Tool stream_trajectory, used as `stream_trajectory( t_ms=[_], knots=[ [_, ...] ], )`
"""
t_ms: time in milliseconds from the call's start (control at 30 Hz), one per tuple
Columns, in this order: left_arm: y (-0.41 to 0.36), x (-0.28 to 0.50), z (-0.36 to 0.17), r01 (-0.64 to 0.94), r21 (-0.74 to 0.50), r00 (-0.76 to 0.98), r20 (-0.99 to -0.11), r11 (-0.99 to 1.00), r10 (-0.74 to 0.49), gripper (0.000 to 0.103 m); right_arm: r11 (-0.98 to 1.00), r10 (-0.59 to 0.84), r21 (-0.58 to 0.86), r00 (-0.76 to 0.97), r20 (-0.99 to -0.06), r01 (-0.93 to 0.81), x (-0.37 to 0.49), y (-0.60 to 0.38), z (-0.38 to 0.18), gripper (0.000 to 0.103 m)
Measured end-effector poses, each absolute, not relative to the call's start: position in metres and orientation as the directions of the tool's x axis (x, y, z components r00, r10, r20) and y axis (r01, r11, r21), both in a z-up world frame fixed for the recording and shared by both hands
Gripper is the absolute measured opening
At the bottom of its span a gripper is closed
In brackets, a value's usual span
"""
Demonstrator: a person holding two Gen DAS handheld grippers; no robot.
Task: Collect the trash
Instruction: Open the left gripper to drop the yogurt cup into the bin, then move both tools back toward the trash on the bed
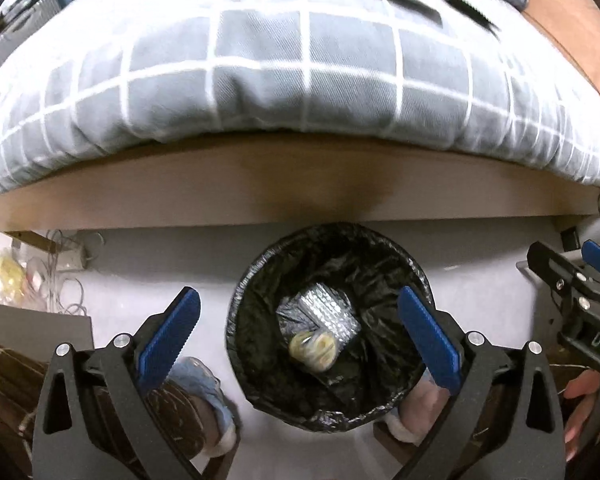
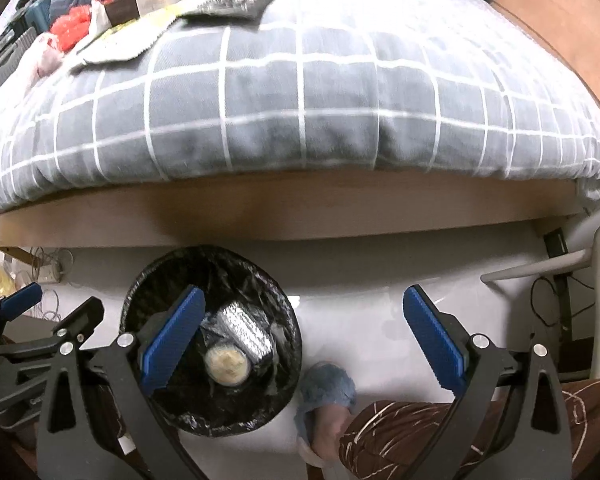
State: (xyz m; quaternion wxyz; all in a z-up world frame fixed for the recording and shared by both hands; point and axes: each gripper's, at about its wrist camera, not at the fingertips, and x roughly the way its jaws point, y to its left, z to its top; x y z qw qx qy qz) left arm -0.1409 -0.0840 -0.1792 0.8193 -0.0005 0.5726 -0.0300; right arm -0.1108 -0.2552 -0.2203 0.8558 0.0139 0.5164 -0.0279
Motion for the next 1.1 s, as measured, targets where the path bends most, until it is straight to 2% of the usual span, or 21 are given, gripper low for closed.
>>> stream_trajectory(
  t_ms=[233, 833, 1100],
  knots=[
    [-0.064, -0.142, -0.153, 0.016, -0.013, 0.407, -0.913, 1.000, -0.019, 0.097, 0.999, -0.015, 0.013, 0.517, -0.856, 0.050, -0.107, -0.244, -0.197, 0.095],
    [-0.009, -0.134, -0.082, -0.068, -0.051, 0.539, -0.843, 0.996, -0.007, 0.097, 1.000, 0.018, 0.014, 0.679, -0.734, -0.011, -0.100, -0.202, -0.129, 0.095],
    [0.019, -0.118, -0.053, -0.101, -0.082, 0.577, -0.817, 0.992, -0.009, 0.097, 0.999, 0.038, 0.050, 0.691, -0.722, -0.002, -0.080, -0.212, -0.101, 0.095]
  ],
)
